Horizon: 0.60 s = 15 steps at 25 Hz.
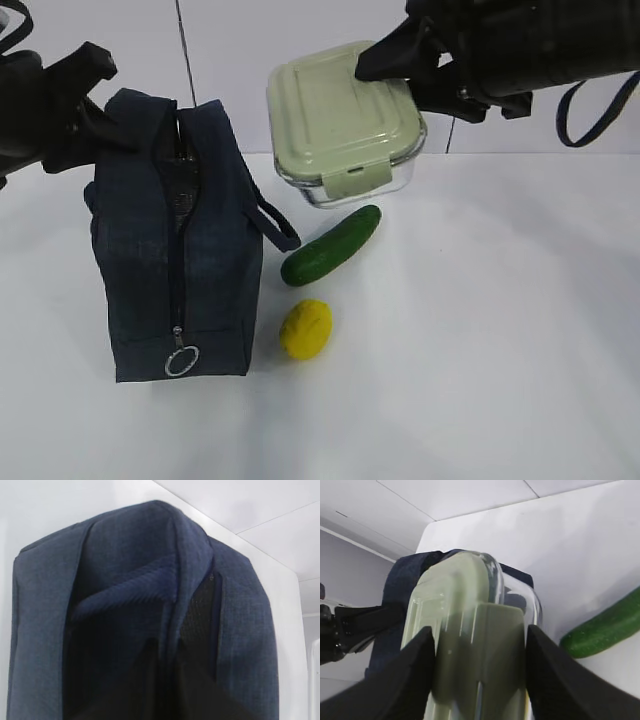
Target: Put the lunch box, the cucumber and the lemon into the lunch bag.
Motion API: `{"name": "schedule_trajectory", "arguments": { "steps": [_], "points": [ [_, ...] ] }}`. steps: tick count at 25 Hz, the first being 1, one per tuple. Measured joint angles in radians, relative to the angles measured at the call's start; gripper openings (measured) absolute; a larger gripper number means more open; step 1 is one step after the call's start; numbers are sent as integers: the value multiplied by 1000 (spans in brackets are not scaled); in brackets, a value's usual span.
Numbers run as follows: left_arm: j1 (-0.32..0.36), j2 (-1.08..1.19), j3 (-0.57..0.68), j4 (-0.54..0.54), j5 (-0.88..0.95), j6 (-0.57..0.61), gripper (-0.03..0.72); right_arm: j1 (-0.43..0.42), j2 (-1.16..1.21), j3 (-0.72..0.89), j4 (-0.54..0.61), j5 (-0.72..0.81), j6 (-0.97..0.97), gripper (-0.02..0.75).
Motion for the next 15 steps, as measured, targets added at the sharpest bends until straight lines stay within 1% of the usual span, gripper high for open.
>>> {"name": "schedule_trajectory", "arguments": {
  "steps": [4,7,10,15],
  "points": [
    [-7,0,0,2,-2,0,12,53,22,-6,43,-33,0,431],
    [-34,0,0,4,-16,-1,12,91,51,-27,46,-44,0,431],
    [-52,0,0,7,-31,-2,12,122,71,-73,46,-48,0,430],
    [-58,0,0,9,-49,-2,12,164,97,-155,52,-53,2,430]
  ]
}}
